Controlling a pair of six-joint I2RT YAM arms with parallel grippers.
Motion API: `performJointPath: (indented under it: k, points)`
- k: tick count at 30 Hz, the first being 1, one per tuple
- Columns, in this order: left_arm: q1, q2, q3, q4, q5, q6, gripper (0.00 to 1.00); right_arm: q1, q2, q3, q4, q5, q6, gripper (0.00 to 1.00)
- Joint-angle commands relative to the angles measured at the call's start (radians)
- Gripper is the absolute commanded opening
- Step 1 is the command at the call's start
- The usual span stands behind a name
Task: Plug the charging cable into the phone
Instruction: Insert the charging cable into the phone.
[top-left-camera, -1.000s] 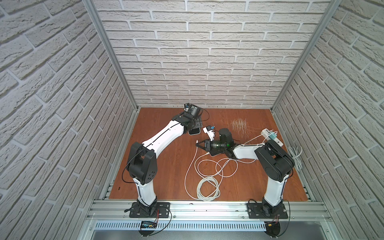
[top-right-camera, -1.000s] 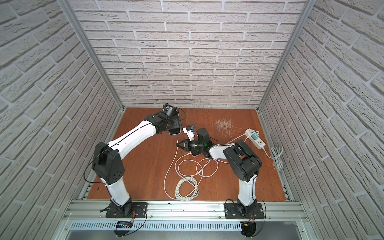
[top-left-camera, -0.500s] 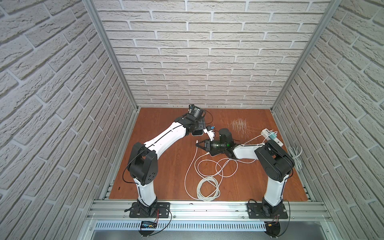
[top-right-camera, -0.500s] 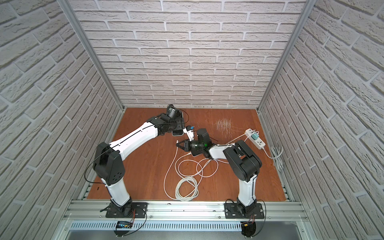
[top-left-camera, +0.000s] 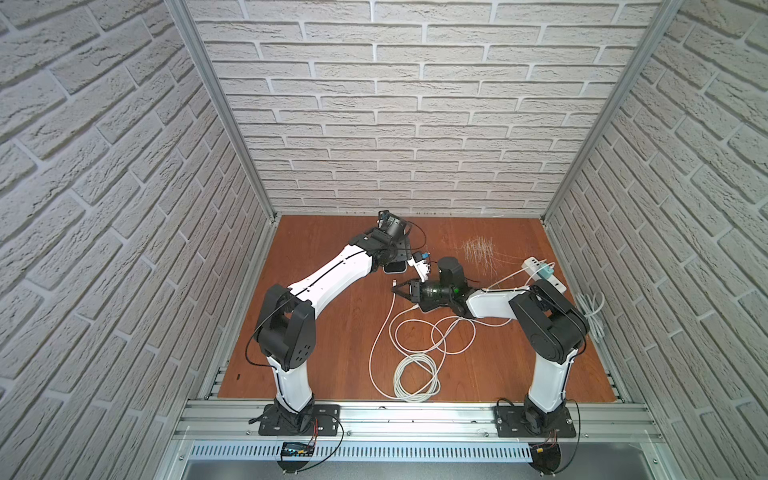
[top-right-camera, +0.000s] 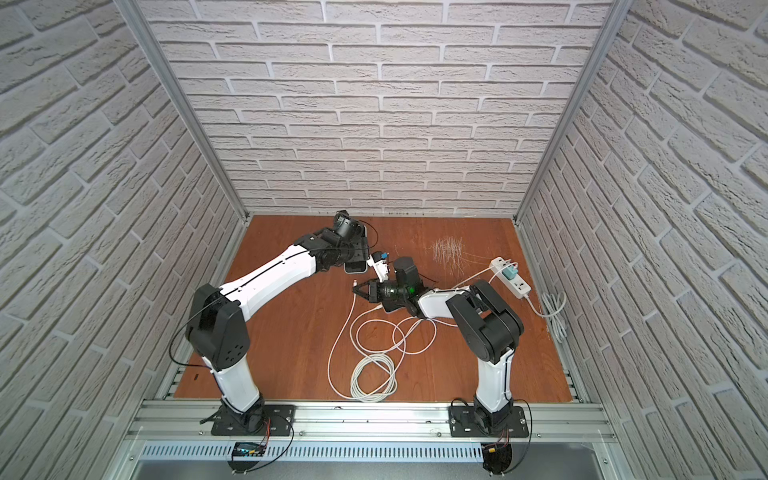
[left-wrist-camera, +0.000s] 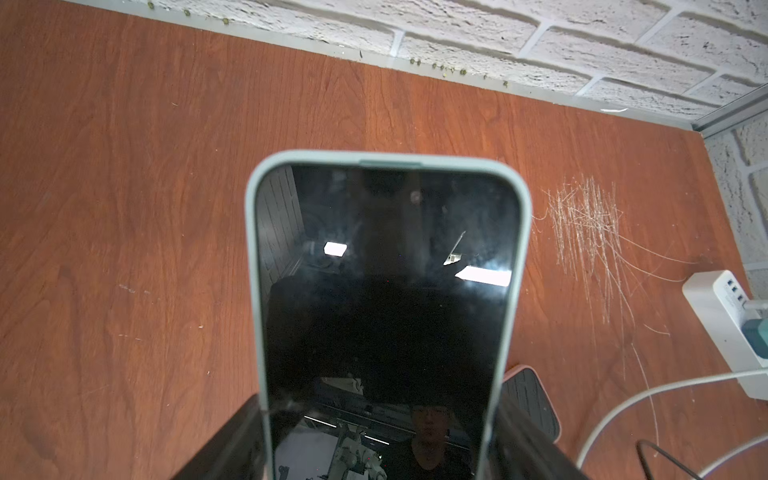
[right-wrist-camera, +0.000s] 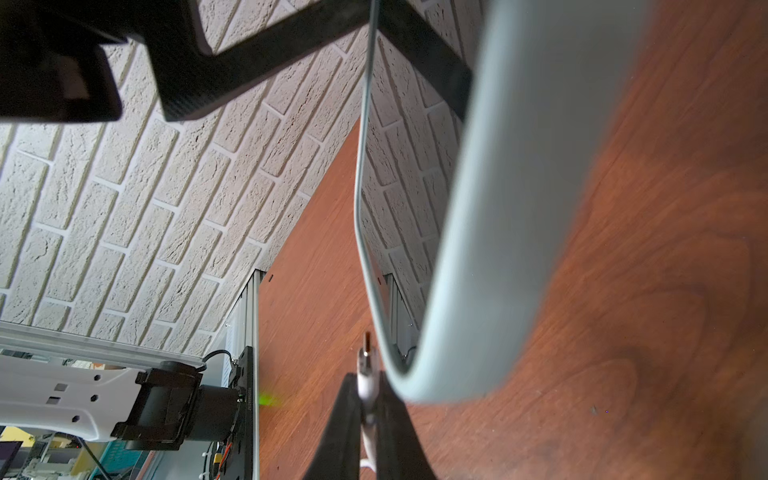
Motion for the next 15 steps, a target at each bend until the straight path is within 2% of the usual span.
performJointPath:
  k: [1,15]
  points:
    - [-0.008,-0.018,-0.016,0.042,0.02,0.017,0.24,-0.003,-0.027,-0.005,0.052,0.002,-0.02,0.04]
    - [-0.023,-0.02,-0.047,0.043,0.025,0.014,0.24,-0.011,-0.038,-0.026,0.082,0.019,-0.01,0.04]
